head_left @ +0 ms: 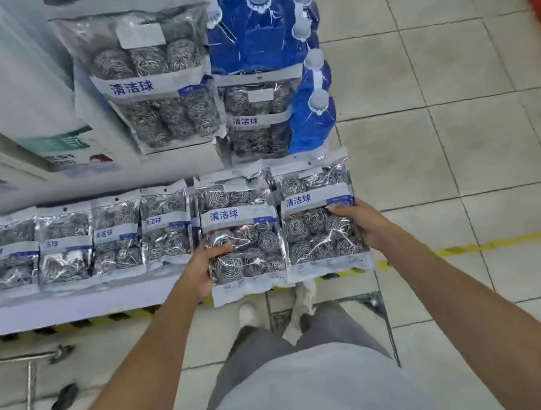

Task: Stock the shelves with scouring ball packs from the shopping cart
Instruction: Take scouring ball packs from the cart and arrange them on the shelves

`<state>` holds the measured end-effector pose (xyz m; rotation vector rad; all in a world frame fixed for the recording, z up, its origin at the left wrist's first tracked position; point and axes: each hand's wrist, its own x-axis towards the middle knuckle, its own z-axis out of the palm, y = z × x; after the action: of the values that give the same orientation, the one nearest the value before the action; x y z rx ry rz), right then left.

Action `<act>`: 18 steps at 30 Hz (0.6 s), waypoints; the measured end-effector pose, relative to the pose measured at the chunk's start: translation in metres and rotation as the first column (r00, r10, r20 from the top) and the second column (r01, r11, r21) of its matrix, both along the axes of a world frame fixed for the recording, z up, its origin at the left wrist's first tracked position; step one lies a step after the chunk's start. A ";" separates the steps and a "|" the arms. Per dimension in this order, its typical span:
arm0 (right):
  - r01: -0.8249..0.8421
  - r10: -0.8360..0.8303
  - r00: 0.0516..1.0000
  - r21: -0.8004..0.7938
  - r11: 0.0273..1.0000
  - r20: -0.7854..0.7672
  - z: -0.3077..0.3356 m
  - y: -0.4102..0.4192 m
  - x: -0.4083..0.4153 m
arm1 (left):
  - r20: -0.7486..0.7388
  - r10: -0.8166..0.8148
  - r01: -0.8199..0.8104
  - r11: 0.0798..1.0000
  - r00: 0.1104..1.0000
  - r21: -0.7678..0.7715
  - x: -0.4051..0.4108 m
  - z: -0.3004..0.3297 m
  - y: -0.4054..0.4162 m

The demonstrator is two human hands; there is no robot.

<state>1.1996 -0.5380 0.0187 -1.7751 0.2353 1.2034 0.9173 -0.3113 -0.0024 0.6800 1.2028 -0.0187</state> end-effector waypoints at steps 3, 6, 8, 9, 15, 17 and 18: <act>-0.037 0.037 0.999 0.001 0.999 -0.024 -0.020 0.017 0.019 | -0.031 0.013 -0.013 1.000 0.999 0.018 0.014 -0.009 0.006; -0.088 0.087 0.996 -0.015 0.996 -0.031 -0.041 0.030 0.033 | -0.040 0.028 -0.028 1.000 0.999 0.009 0.027 -0.020 0.019; -0.090 0.089 0.995 -0.022 0.996 -0.036 -0.051 0.039 0.039 | -0.045 0.021 -0.021 1.000 0.999 0.002 0.034 -0.030 0.032; -0.083 0.082 0.996 -0.026 0.996 -0.045 -0.056 0.042 0.041 | -0.035 0.020 -0.020 1.000 0.999 -0.004 0.036 -0.036 0.038; -0.091 0.098 0.994 -0.131 0.987 0.051 -0.065 0.049 0.045 | -0.077 -0.023 0.031 0.993 0.997 0.116 0.046 -0.048 0.044; -0.077 0.100 0.988 -0.188 0.979 0.116 -0.066 0.047 0.042 | -0.130 -0.052 0.084 0.964 0.990 0.253 0.050 -0.051 0.045; -0.061 0.088 0.987 -0.195 0.979 0.135 -0.068 0.046 0.040 | -0.149 -0.070 0.114 0.944 0.986 0.309 0.051 -0.053 0.046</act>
<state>1.2397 -0.4917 -0.0495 -2.0441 0.2064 1.1302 0.9681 -0.2657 -0.0552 1.0315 1.3186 0.0522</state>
